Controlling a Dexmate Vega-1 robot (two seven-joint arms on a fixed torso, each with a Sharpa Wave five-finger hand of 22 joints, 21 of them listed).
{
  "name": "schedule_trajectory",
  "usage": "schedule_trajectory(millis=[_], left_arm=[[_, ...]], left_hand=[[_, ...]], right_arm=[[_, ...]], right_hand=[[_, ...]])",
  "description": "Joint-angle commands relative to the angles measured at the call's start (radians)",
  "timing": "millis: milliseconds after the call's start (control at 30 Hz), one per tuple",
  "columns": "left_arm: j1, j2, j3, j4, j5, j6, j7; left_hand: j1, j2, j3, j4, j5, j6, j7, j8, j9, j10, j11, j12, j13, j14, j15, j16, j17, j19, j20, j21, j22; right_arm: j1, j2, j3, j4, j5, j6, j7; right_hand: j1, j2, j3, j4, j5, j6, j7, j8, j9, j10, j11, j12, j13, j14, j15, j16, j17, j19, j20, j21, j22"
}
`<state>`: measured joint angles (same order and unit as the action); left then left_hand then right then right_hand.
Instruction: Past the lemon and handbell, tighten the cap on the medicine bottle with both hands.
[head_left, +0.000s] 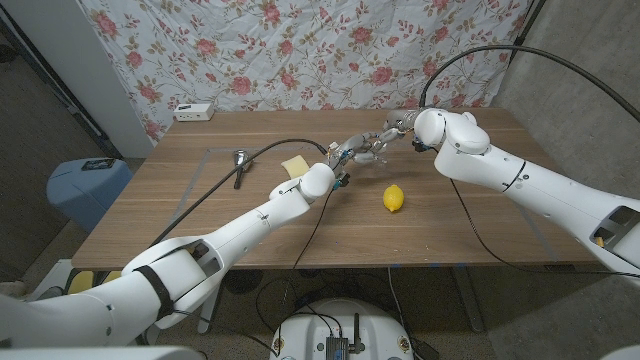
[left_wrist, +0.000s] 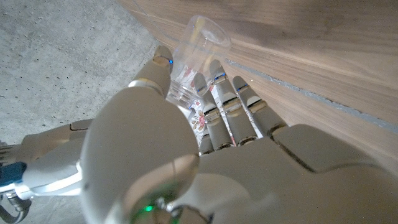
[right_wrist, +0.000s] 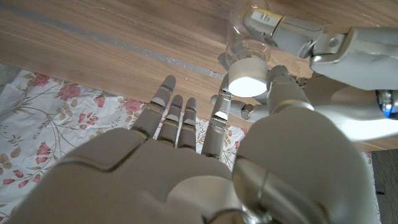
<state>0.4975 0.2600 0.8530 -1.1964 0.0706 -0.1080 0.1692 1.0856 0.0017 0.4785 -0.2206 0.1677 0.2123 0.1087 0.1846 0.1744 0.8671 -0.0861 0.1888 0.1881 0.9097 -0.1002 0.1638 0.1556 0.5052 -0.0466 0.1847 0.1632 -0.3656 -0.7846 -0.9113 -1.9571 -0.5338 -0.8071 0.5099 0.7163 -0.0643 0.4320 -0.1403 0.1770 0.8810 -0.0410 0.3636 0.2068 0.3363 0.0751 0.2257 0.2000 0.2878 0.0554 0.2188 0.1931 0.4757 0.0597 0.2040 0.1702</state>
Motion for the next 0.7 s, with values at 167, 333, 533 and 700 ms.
schedule_trajectory(millis=[167, 333, 533, 700], left_arm=[[0.002, 0.002, -0.003, -0.004, 0.0, -0.002, -0.004], [0.0, 0.002, -0.003, -0.001, 0.001, -0.004, -0.004], [0.004, 0.001, -0.004, -0.002, -0.001, -0.002, -0.001], [0.008, 0.004, -0.006, -0.008, 0.0, 0.004, 0.003]], left_hand=[[-0.001, 0.006, 0.07, 0.064, 0.009, 0.006, -0.009, 0.002, 0.001, 0.054, -0.057, 0.004, 0.004, 0.035, -0.069, 0.009, 0.003, -0.004, -0.015, -0.001, 0.001], [-0.001, 0.005, 0.069, 0.064, 0.009, 0.007, -0.013, 0.002, 0.001, 0.053, -0.057, 0.004, 0.004, 0.034, -0.069, 0.009, 0.003, -0.004, -0.014, -0.001, 0.001], [0.0, 0.006, 0.07, 0.064, 0.009, 0.007, -0.015, 0.002, 0.001, 0.05, -0.057, 0.003, 0.004, 0.035, -0.069, 0.009, 0.004, -0.005, -0.014, -0.001, 0.001], [-0.001, 0.006, 0.071, 0.064, 0.009, 0.007, -0.016, 0.002, 0.001, 0.048, -0.059, 0.003, 0.004, 0.034, -0.068, 0.008, 0.003, -0.006, -0.013, -0.002, 0.001]], right_arm=[[-0.01, 0.008, -0.002, 0.005, 0.014, -0.019, -0.04], [-0.013, 0.009, -0.001, 0.007, 0.018, -0.019, -0.056], [-0.019, 0.015, -0.001, 0.013, 0.027, -0.019, -0.079], [-0.018, 0.022, -0.009, 0.018, 0.022, -0.027, -0.094]], right_hand=[[-0.025, -0.002, -0.005, 0.014, -0.001, 0.038, 0.007, 0.01, -0.001, 0.023, -0.003, 0.005, -0.002, 0.015, -0.002, 0.008, 0.005, 0.014, -0.006, 0.006, 0.003], [-0.044, -0.002, -0.014, 0.019, -0.001, 0.076, 0.013, 0.015, -0.004, 0.042, -0.009, 0.007, -0.003, 0.031, -0.01, 0.011, 0.004, 0.029, -0.01, 0.008, 0.003], [-0.064, -0.003, -0.023, 0.022, 0.0, 0.118, 0.013, 0.019, -0.008, 0.07, -0.014, 0.01, -0.005, 0.052, -0.02, 0.015, 0.004, 0.047, -0.016, 0.01, 0.003], [-0.077, -0.007, -0.03, 0.023, 0.0, 0.143, 0.015, 0.021, -0.01, 0.086, -0.019, 0.011, -0.006, 0.065, -0.027, 0.016, 0.003, 0.058, -0.021, 0.011, 0.003]])
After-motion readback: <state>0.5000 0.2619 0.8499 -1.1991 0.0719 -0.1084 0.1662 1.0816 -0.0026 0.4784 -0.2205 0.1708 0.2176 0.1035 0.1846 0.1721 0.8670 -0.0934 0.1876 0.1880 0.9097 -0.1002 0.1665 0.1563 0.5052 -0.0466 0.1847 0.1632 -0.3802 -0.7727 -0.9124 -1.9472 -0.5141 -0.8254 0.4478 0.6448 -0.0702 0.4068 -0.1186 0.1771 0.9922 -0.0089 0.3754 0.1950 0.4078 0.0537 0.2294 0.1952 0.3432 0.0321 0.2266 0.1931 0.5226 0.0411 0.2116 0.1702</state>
